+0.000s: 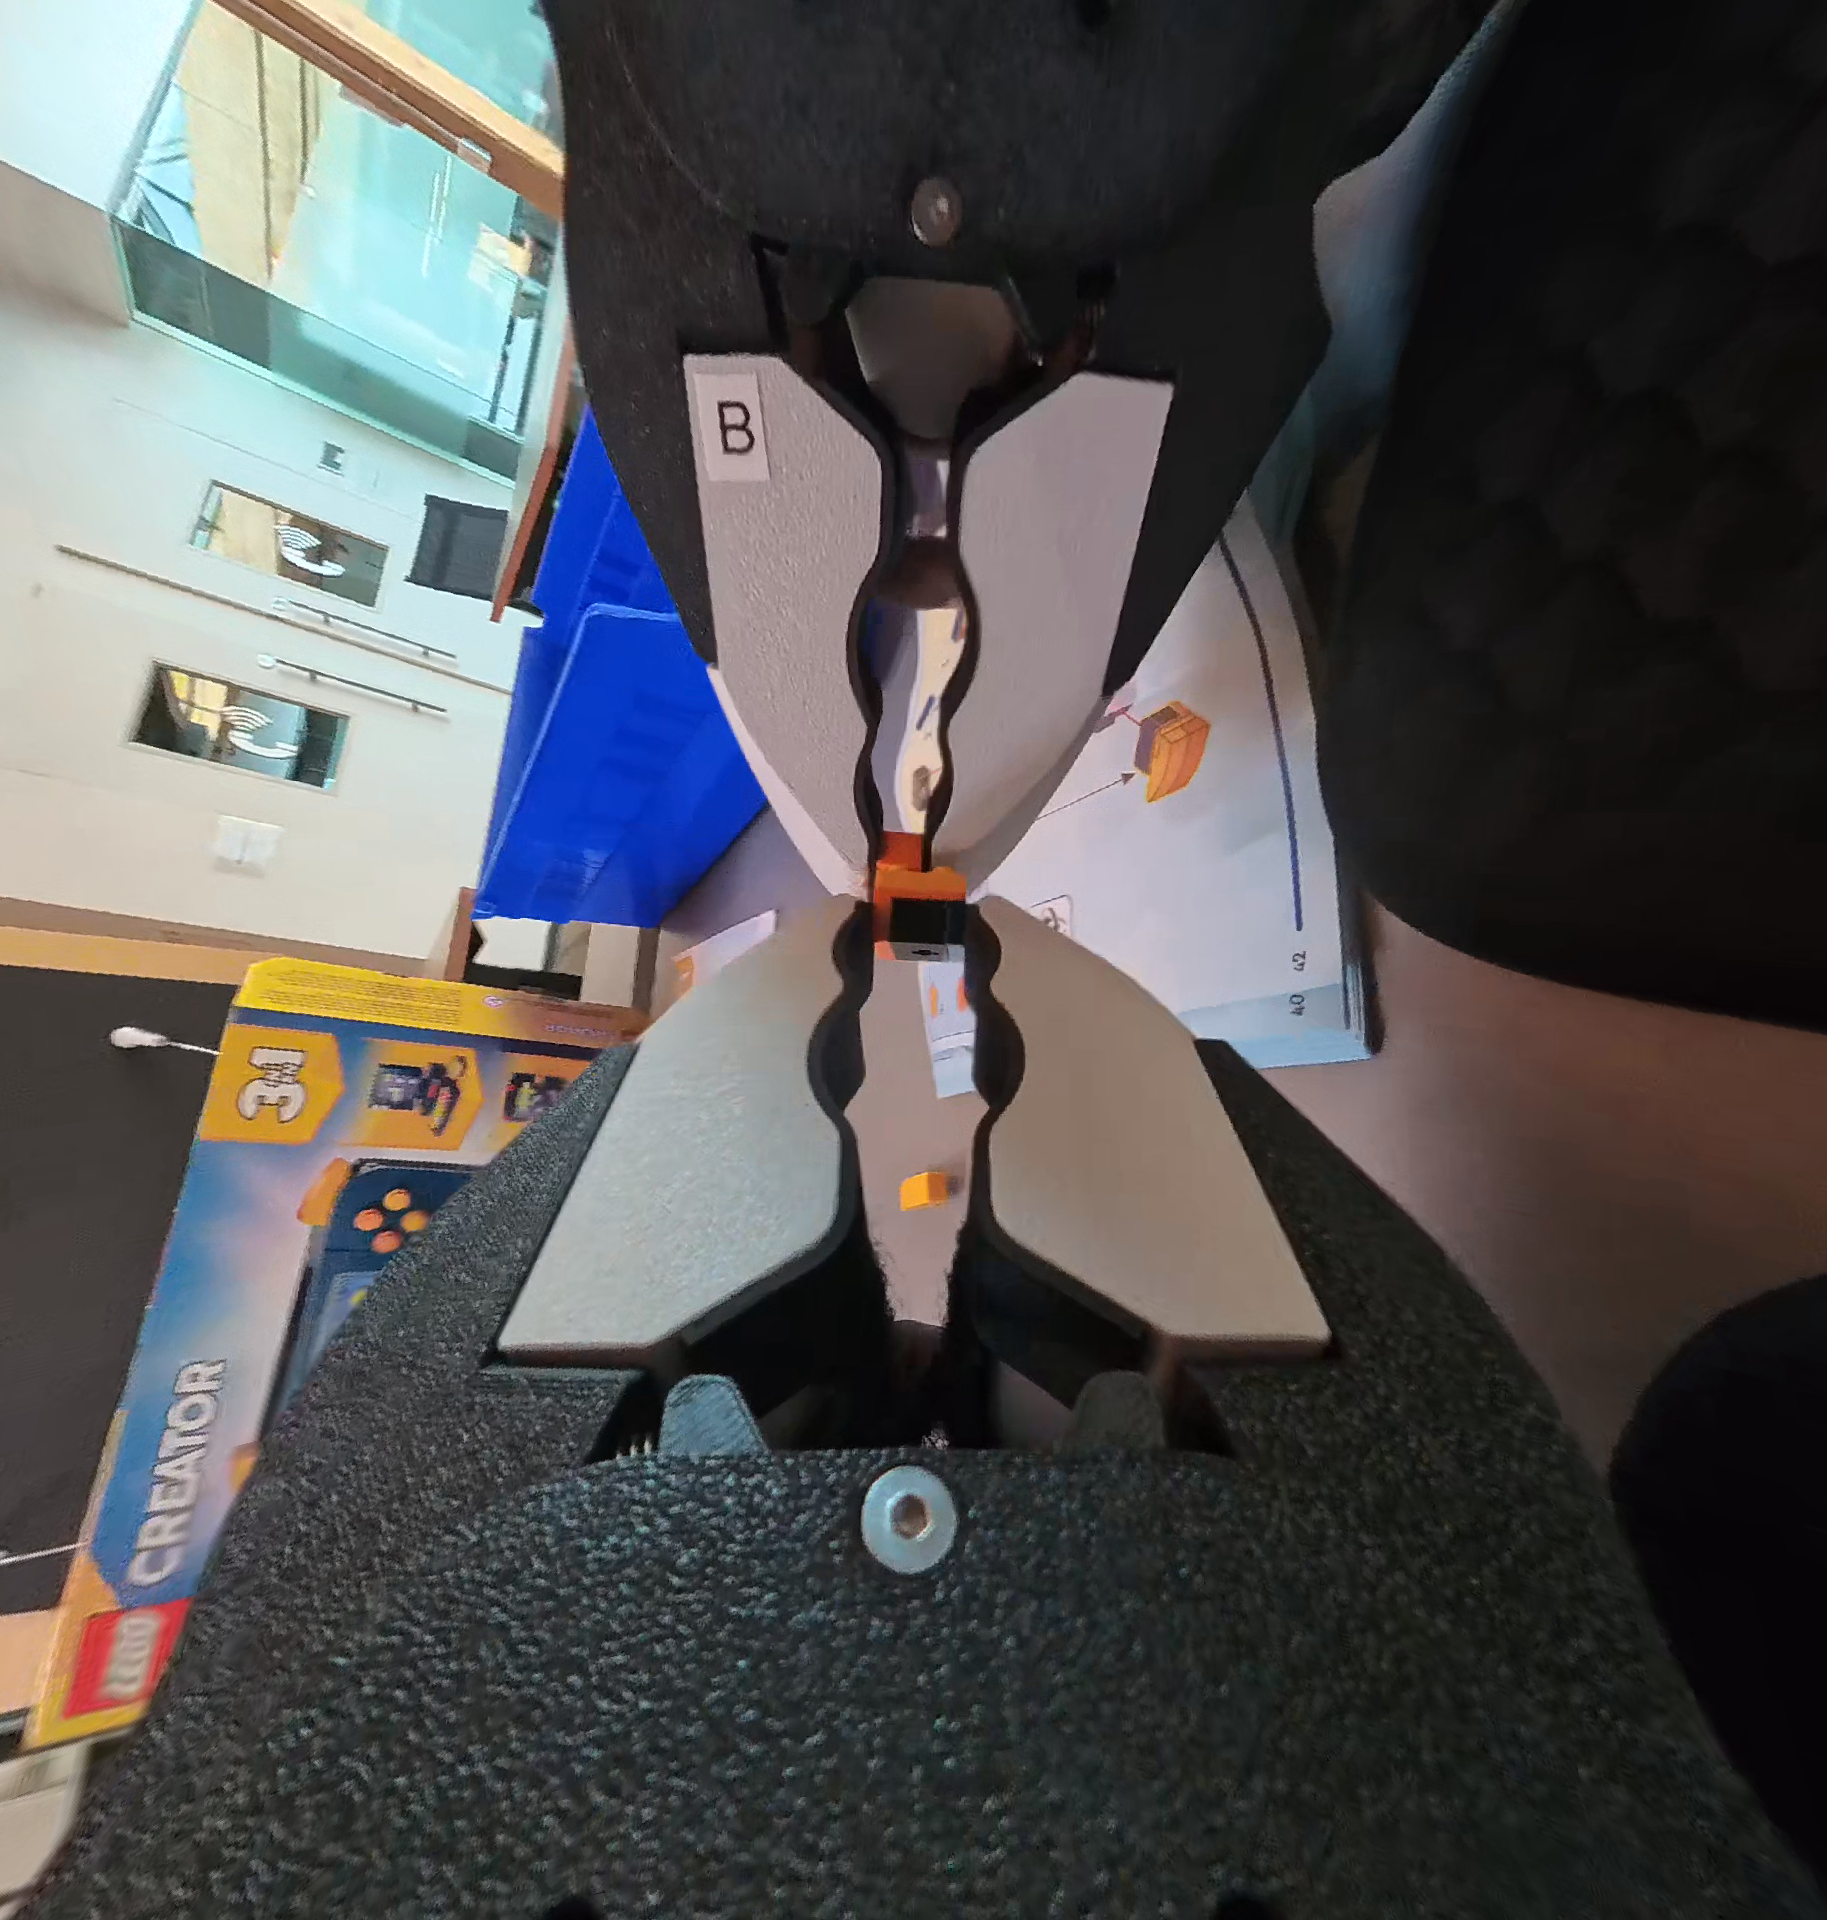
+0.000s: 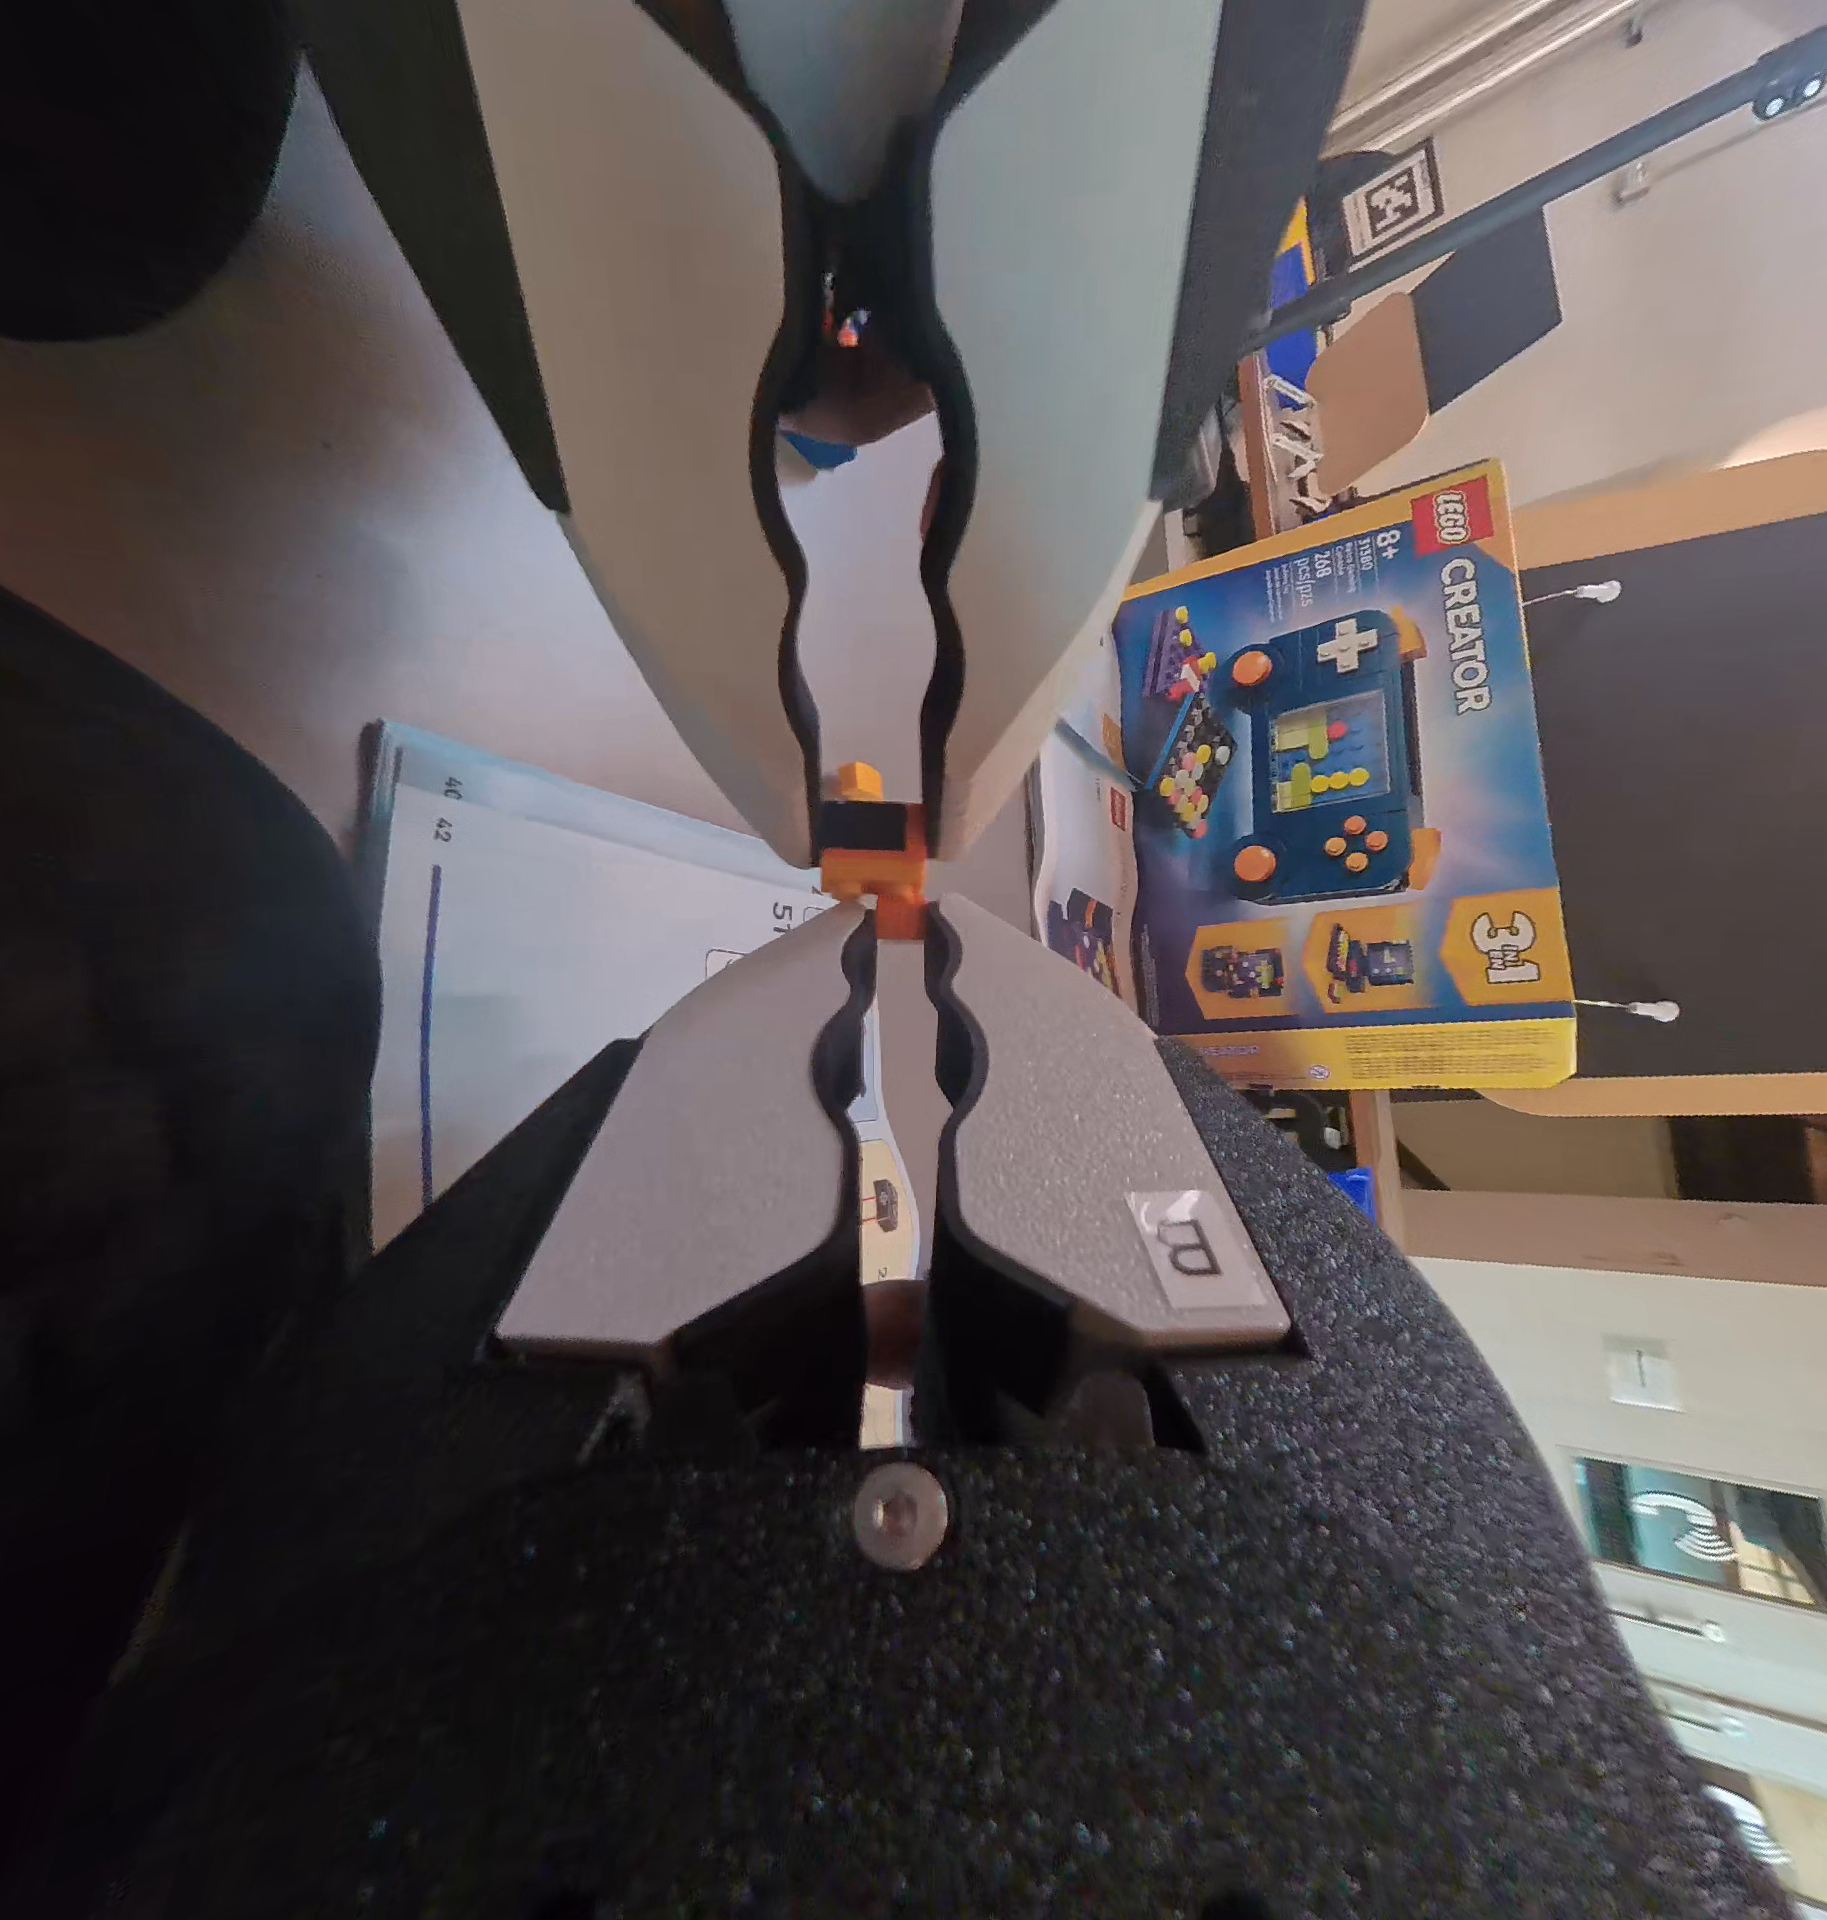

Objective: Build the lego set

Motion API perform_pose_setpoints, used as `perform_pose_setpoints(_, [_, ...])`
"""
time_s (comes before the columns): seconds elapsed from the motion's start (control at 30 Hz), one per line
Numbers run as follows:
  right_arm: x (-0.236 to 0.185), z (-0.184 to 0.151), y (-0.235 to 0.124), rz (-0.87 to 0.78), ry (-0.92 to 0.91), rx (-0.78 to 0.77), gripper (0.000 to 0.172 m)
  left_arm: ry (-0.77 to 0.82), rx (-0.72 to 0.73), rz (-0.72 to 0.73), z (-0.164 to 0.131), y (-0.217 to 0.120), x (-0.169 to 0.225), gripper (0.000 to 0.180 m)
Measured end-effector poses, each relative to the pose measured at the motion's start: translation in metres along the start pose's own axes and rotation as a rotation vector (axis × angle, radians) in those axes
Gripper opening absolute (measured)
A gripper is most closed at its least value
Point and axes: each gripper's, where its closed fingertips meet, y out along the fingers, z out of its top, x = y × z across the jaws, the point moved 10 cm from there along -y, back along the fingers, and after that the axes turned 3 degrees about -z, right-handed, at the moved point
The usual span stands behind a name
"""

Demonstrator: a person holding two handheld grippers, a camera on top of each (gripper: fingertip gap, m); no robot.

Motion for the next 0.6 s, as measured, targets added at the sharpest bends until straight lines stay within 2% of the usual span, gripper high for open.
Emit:
perform_pose_setpoints(0.1, [0.003, 0.0, -0.002, 0.006, 0.037, 0.021, 0.008, -0.04, 0.028, -0.019, -0.002, 0.002, -0.001, 0.016])
perform_pose_setpoints(0.23, [0.0, 0.0, -0.001, 0.024, 0.004, 0.0, 0.008, 0.001, 0.006, -0.02, 0.0, 0.007, 0.002, 0.016])
perform_pose_setpoints(0.47, [0.007, 0.004, -0.014, -0.136, -0.074, 0.087, 0.007, 0.256, 0.012, 0.2, 0.011, 0.003, 0.005, 0.015])
perform_pose_setpoints(0.6, [0.008, 0.006, -0.017, -0.184, -0.105, 0.1, 0.007, 0.235, 0.036, 0.219, 0.013, 0.003, 0.002, 0.015])
